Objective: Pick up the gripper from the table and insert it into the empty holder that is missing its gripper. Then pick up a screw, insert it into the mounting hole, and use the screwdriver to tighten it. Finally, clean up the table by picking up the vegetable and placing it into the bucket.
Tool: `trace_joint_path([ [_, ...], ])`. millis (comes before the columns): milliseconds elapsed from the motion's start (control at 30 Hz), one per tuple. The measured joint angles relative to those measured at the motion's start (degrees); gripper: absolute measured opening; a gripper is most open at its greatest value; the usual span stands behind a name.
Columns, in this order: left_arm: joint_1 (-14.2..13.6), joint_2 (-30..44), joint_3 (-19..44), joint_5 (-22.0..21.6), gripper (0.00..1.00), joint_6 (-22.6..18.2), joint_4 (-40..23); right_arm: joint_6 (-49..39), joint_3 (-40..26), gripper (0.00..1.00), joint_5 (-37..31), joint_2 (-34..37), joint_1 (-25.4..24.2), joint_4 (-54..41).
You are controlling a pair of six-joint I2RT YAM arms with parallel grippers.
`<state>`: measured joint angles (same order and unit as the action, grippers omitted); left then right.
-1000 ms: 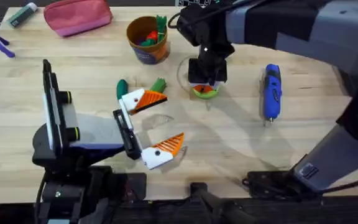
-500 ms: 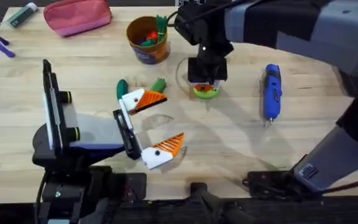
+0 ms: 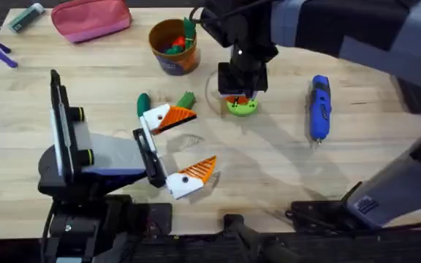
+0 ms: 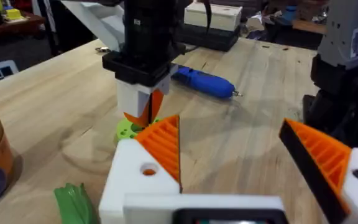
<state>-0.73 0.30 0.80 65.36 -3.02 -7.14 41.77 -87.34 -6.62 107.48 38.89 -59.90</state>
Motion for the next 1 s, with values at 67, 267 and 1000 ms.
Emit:
trace_joint_path([
  [67,0.00,0.02,0.00,0.00,0.985,-0.01,0.00,-0.21,-0.91,0.006,0.01,0.00,0.12,-0.78],
  [267,0.00,0.00,0.00,0.00,0.986,-0.01,0.00,-1.56,-5.18,0.006,-0.01,0.00,0.23,-3.67],
  [1000,0.00,0.01,0.00,0.00,0.986,-0.01,0.00,-21.76,-8.77,0.006,-0.19,-16.51,1.84,-5.06],
])
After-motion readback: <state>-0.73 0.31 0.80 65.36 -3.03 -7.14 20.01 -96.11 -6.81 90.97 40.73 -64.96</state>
